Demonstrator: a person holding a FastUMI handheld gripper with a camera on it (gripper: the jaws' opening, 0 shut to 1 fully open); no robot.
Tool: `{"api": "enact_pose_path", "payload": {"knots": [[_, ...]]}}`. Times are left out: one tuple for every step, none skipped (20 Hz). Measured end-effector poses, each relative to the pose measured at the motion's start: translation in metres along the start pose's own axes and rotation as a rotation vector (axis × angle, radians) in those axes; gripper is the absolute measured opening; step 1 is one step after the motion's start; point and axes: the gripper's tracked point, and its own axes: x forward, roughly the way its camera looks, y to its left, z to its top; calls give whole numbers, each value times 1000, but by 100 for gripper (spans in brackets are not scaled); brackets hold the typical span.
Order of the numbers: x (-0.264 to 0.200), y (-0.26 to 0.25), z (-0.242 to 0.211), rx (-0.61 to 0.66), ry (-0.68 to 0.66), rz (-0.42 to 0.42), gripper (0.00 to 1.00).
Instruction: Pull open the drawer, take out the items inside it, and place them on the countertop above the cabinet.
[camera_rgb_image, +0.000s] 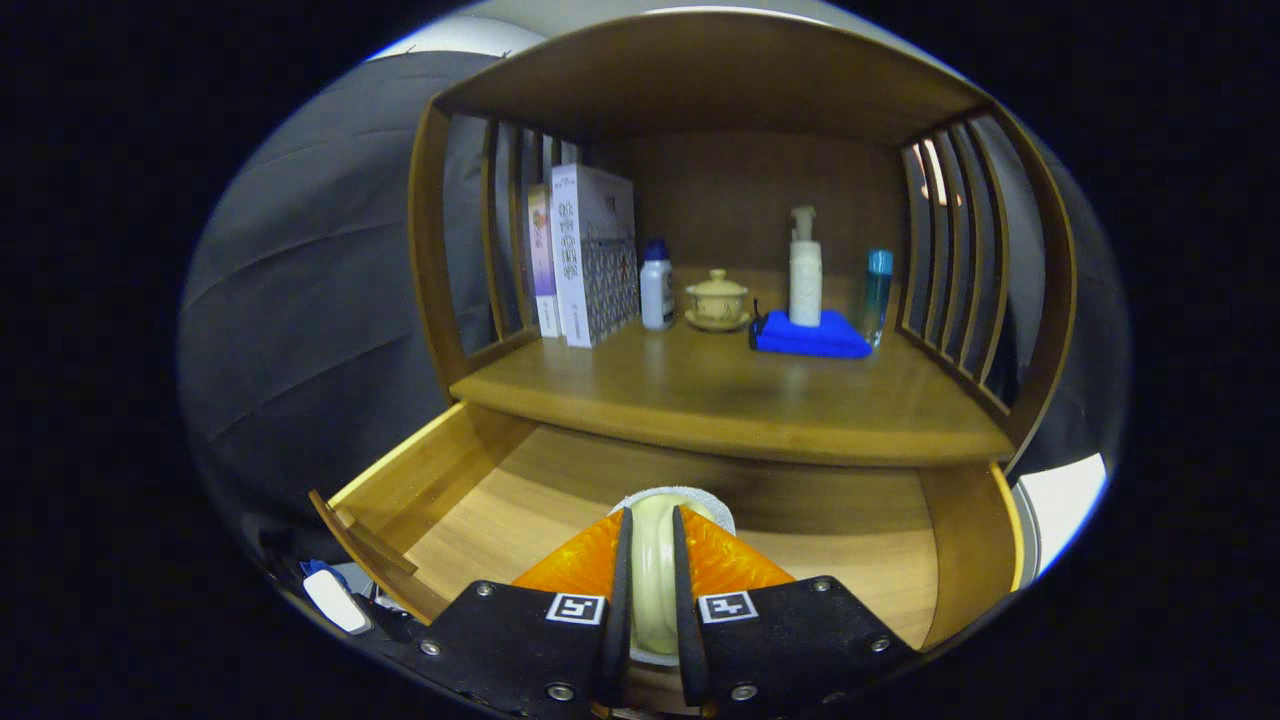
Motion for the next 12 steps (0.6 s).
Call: {"api": "enact_pose_path", "payload": {"knots": [[-3,1,9,0,-19,1,20],[-5,2,17,-1,-32,2,20],[-7,1,23,1,-45,0,20],[-9,0,31,2,-59,-2,20],[-10,-2,39,4,-73,-6,20],[-8,-4,45,8,-84,-13,20],[-8,-6,52,15,-94,-15,20],[-7,-8,58,27,-101,-18,20],[-7,-9,63,40,-102,-14,20],[-8,-12,66,55,-104,-13,20],[-7,-15,73,68,-111,-14,20],[-6,-20,79,72,-117,-22,20]]}}
